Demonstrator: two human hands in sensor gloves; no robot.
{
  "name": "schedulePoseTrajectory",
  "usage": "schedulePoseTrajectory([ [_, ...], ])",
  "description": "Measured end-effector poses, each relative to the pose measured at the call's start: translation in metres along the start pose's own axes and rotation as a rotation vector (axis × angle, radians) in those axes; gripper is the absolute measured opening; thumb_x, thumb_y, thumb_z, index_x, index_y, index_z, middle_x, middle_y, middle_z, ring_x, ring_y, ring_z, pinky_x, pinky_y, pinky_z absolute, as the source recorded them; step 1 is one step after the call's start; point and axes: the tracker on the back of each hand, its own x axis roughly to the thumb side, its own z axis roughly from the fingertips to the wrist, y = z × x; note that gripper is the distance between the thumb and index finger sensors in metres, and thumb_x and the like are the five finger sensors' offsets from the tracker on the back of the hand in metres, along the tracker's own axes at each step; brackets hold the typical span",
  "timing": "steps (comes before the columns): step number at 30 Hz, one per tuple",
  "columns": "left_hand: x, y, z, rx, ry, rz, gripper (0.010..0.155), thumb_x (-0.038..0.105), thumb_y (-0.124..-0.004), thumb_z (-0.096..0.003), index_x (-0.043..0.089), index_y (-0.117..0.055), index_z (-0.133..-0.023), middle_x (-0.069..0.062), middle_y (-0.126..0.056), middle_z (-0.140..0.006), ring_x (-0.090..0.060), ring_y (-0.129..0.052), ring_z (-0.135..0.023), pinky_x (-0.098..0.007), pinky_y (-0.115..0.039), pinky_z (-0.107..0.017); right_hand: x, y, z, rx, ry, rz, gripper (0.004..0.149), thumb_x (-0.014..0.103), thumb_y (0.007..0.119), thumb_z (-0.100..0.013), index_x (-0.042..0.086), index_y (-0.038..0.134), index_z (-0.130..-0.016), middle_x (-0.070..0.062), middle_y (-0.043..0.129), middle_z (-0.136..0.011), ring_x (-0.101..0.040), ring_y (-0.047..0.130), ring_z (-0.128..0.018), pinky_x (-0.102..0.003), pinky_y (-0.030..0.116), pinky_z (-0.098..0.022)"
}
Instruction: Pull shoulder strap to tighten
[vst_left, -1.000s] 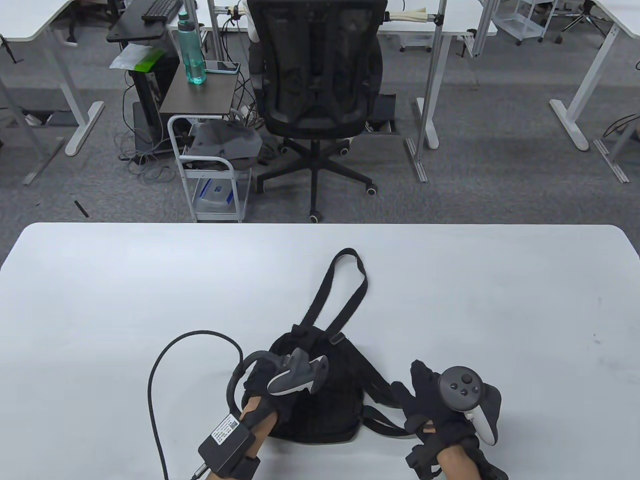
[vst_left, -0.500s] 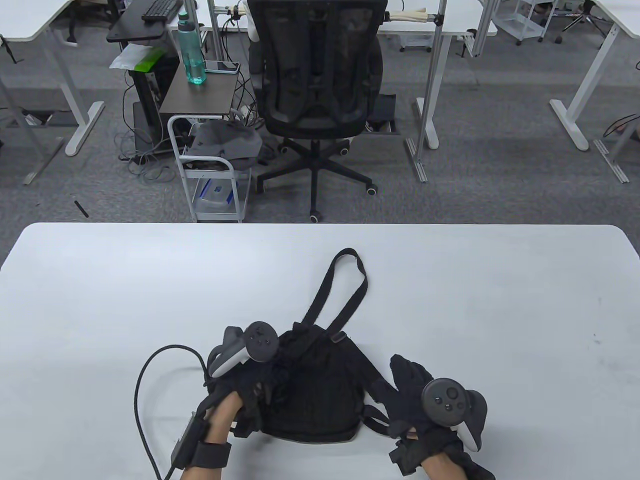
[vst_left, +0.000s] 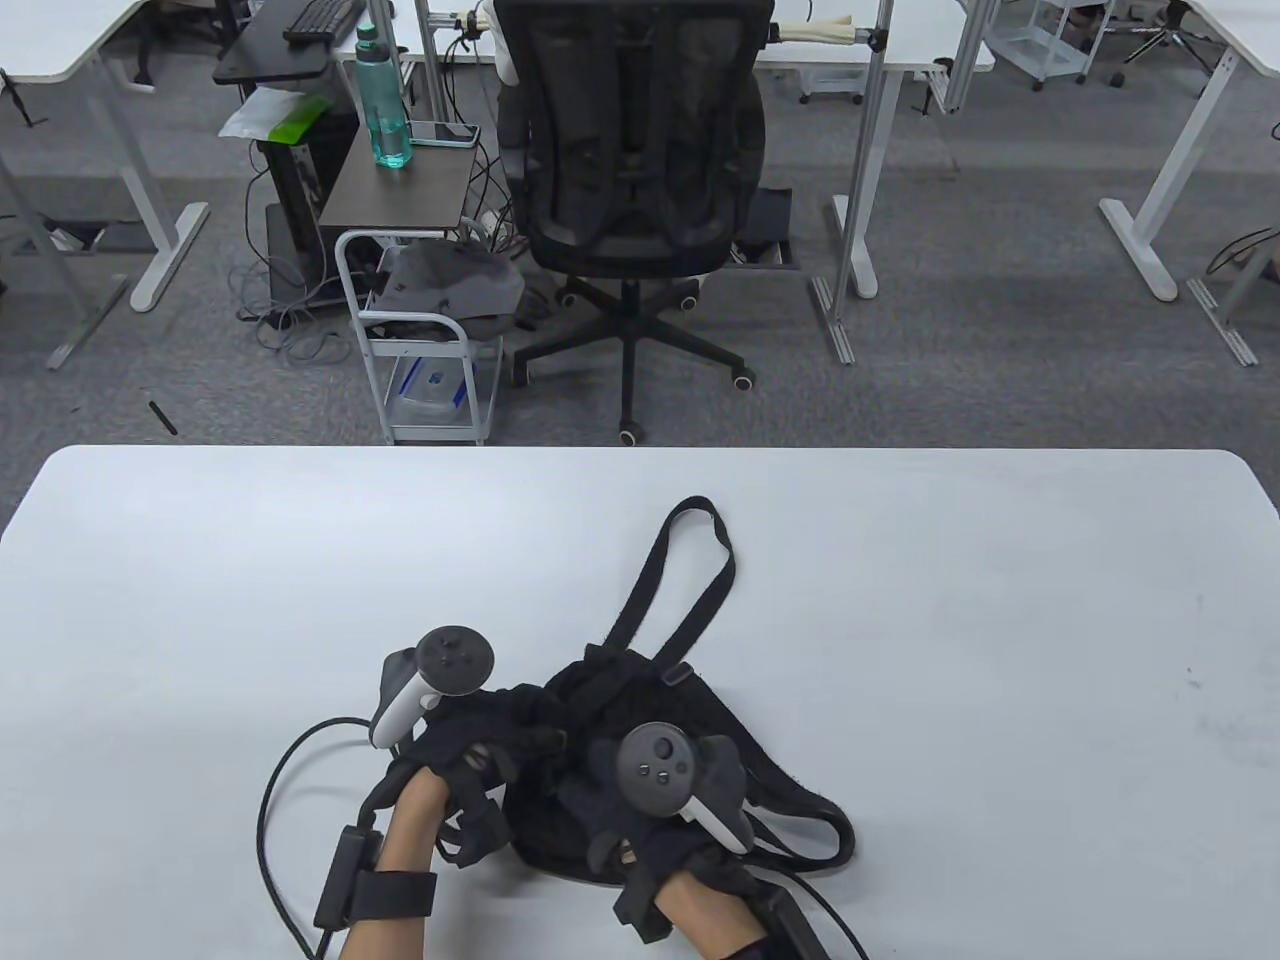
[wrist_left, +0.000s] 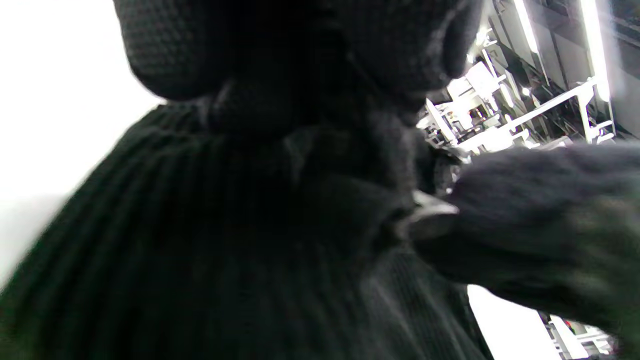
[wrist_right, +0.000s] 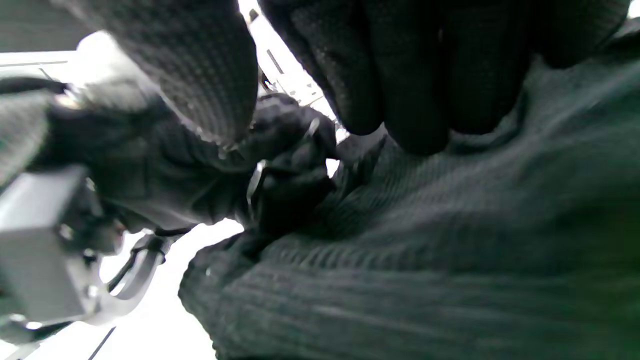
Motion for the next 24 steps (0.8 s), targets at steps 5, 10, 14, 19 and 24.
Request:
schedulePoseTrajectory([
  [5, 0.005, 0.001, 0.004, 0.009, 0.0, 0.015, 0.051, 0.037, -0.077, -0.0355, 0.029, -0.073, -0.085, 0.006, -0.095, -0.072, -0.019, -0.101, -0.063, -0.032, -0.089, -0.044, 0.008, 0.027, -0.013, 0.03, 0.038, 0.075, 0.068, 0.049, 0.089, -0.04, -0.003, 0.086, -0.084, -0.028, 0.097, -0.075, -0.052, 0.094, -0.065, -0.064, 0.074, -0.05],
  [10, 0.004, -0.002, 0.004, -0.006, -0.005, 0.051, 0.051, 0.035, -0.075, -0.0346, 0.027, -0.073, -0.085, 0.004, -0.095, -0.069, -0.018, -0.101, -0.061, -0.033, -0.089, -0.044, 0.007, 0.037, -0.01, 0.006, 0.026, 0.116, 0.059, 0.043, 0.087, -0.043, 0.0, 0.085, -0.083, -0.024, 0.096, -0.075, -0.049, 0.092, -0.066, -0.063, 0.073, -0.051],
  [14, -0.007, -0.003, 0.004, -0.057, -0.039, 0.164, 0.051, 0.035, -0.074, -0.0347, 0.027, -0.073, -0.085, 0.005, -0.096, -0.068, -0.017, -0.102, -0.06, -0.033, -0.089, -0.044, 0.001, 0.038, -0.008, 0.012, 0.048, 0.077, 0.056, 0.041, 0.085, -0.044, 0.003, 0.083, -0.086, -0.021, 0.094, -0.078, -0.046, 0.09, -0.069, -0.062, 0.072, -0.052],
  [19, -0.03, -0.002, -0.002, -0.051, -0.006, 0.298, 0.05, 0.037, -0.076, -0.0356, 0.028, -0.074, -0.085, 0.005, -0.097, -0.069, -0.016, -0.103, -0.06, -0.031, -0.091, -0.043, -0.005, 0.037, -0.004, -0.063, 0.048, 0.042, 0.059, 0.046, 0.085, -0.043, 0.005, 0.084, -0.086, -0.019, 0.098, -0.075, -0.044, 0.094, -0.067, -0.059, 0.076, -0.052],
  [24, -0.029, -0.005, -0.003, -0.086, -0.006, 0.251, 0.05, 0.038, -0.079, -0.0357, 0.028, -0.076, -0.085, 0.005, -0.098, -0.069, -0.017, -0.104, -0.06, -0.031, -0.091, -0.042, 0.002, 0.041, -0.002, -0.118, 0.004, 0.133, 0.056, 0.046, 0.083, -0.045, 0.006, 0.088, -0.083, -0.018, 0.102, -0.071, -0.042, 0.099, -0.063, -0.057, 0.079, -0.049],
])
